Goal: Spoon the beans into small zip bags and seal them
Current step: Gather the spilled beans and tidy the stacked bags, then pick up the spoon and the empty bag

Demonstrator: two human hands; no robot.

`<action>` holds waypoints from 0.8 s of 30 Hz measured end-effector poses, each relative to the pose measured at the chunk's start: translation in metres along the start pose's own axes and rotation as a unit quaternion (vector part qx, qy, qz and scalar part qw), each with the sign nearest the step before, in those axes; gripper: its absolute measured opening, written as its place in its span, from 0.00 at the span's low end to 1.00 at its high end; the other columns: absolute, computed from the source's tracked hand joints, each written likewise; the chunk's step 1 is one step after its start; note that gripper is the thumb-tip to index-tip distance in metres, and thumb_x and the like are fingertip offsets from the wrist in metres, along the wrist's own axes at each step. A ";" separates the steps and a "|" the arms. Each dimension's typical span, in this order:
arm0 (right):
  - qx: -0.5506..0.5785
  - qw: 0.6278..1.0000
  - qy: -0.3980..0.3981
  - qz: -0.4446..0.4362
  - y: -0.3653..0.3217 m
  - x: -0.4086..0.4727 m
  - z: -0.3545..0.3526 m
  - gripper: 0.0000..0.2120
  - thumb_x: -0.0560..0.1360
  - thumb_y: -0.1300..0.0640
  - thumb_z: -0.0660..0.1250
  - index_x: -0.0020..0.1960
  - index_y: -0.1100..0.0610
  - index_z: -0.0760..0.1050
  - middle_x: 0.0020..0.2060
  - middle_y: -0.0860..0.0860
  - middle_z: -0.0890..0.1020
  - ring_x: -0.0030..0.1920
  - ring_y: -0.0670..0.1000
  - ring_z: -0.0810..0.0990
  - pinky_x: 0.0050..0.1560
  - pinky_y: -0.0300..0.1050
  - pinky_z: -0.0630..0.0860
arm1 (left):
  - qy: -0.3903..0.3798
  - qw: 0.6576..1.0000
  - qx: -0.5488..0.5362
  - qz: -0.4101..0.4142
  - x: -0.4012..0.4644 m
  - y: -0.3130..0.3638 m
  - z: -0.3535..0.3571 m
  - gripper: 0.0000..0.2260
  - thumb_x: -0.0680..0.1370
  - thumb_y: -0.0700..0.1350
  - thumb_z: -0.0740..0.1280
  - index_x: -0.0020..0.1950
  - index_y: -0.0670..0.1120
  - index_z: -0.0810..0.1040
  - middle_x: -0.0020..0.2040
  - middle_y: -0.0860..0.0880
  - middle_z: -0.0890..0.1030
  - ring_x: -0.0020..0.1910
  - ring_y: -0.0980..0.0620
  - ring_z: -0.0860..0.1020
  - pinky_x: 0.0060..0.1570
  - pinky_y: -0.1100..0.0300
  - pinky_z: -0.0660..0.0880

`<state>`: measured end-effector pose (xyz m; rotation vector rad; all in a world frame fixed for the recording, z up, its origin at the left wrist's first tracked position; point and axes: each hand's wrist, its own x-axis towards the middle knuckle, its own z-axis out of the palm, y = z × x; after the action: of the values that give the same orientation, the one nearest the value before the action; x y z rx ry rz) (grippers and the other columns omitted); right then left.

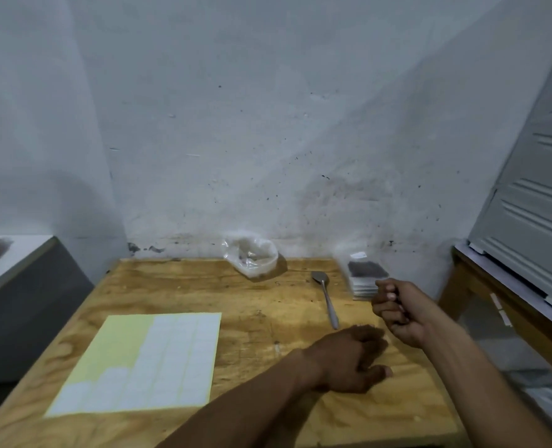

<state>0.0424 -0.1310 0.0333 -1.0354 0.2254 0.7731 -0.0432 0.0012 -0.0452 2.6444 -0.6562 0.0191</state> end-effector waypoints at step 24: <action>-0.383 0.921 0.026 -0.063 0.047 0.085 0.116 0.16 0.84 0.59 0.57 0.38 0.56 0.69 0.23 0.48 0.66 0.21 0.46 0.59 0.18 0.36 0.53 | 0.323 0.890 0.031 -0.319 -0.105 -0.173 -0.137 0.16 0.78 0.49 0.73 0.63 0.42 0.82 0.77 0.44 0.67 0.70 0.42 0.73 0.67 0.53 0.70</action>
<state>0.0514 0.0190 0.0176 -1.7945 -0.1193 0.7257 -0.0464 0.2413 0.0011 2.5399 0.4394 0.6989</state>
